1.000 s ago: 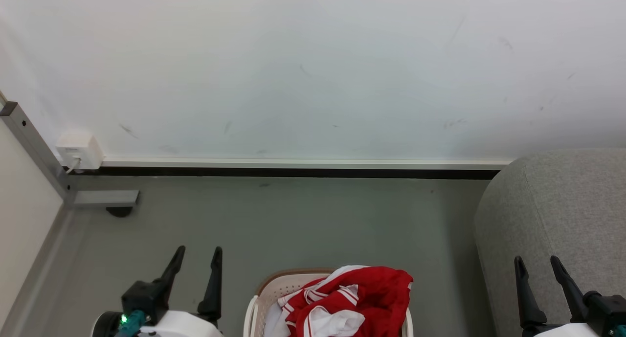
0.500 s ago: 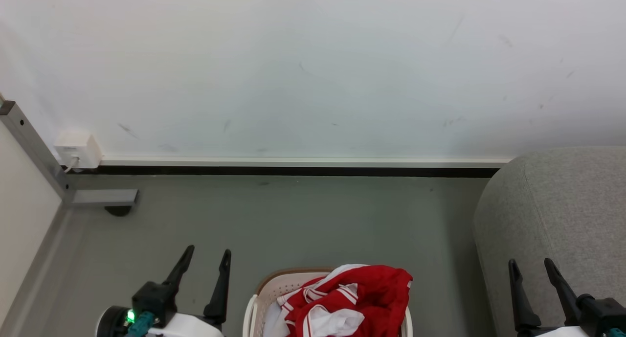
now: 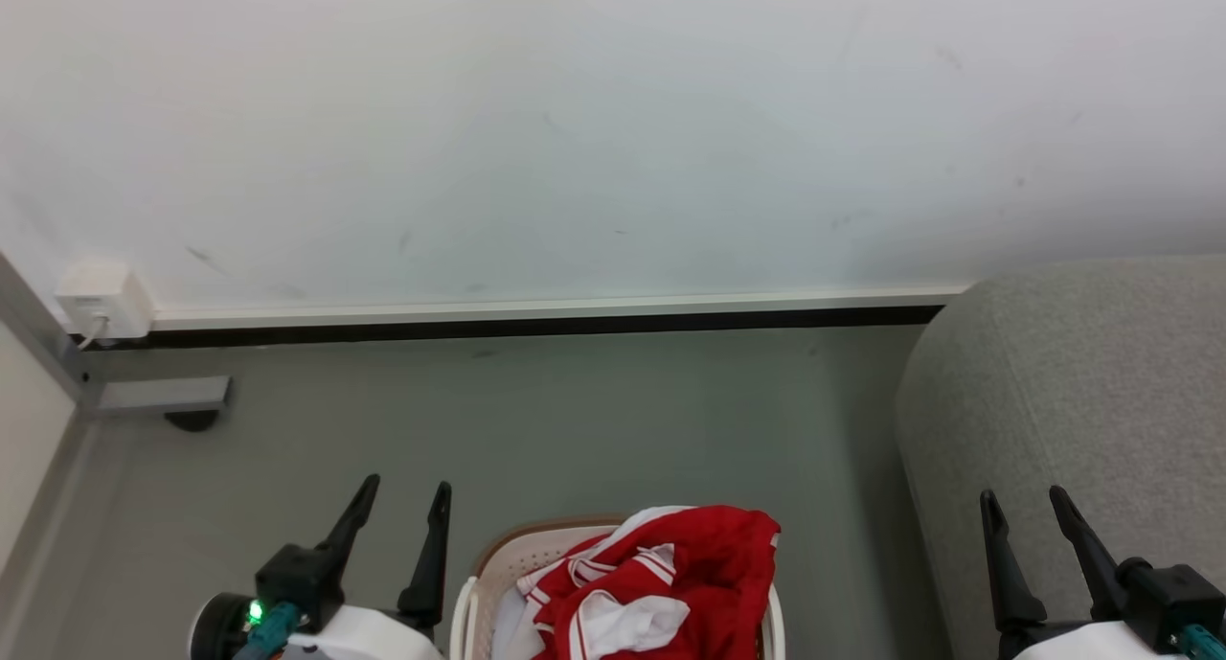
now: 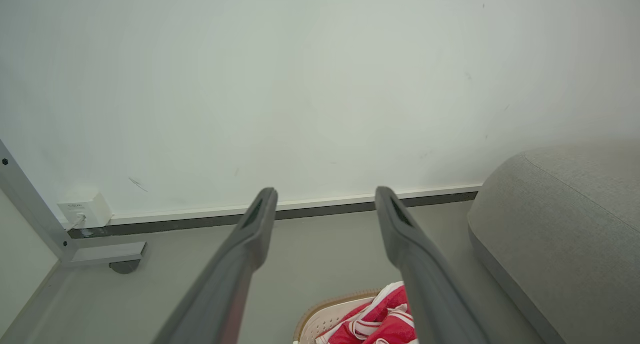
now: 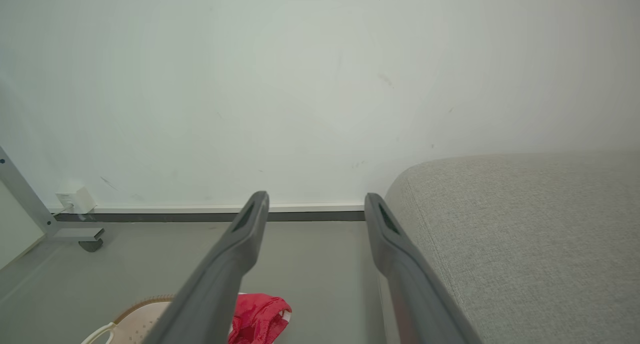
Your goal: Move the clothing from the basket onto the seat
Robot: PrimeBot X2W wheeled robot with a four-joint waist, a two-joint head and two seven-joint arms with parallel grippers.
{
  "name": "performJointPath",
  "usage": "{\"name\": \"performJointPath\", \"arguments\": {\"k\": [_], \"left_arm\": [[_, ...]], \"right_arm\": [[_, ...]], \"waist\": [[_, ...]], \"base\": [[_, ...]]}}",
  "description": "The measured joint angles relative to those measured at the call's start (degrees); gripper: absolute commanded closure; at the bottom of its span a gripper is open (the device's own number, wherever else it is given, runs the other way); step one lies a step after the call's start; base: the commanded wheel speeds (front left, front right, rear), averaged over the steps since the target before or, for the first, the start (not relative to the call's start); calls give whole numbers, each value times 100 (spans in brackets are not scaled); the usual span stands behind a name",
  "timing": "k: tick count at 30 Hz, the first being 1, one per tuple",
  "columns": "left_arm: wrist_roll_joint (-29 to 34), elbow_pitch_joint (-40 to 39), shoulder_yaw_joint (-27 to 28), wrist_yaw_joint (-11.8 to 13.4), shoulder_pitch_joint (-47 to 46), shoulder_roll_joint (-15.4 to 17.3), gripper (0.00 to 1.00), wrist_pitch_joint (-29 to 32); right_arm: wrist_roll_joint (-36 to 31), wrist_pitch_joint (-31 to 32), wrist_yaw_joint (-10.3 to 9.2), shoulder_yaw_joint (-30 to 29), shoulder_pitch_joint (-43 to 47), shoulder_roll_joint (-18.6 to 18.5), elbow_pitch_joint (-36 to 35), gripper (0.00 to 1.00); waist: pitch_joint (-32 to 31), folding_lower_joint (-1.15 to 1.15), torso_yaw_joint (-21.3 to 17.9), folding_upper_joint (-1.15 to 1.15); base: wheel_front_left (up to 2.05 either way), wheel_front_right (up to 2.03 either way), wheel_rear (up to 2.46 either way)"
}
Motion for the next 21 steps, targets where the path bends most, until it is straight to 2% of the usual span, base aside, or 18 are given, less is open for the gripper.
{"name": "performJointPath", "arguments": {"k": [10, 21], "left_arm": [[21, 545, -304, -111, -519, -56, 0, -1], [327, 2340, -861, -187, -1772, -30, 0, 30]], "right_arm": [[5, -1, 0, 252, -324, -52, -330, 0], [5, -2, 0, 512, -822, -54, -812, 0]], "waist": [[358, 0, -427, 0], [1226, 1, -882, 0]], "base": [[0, 0, 0], [0, 0, 0]]}}
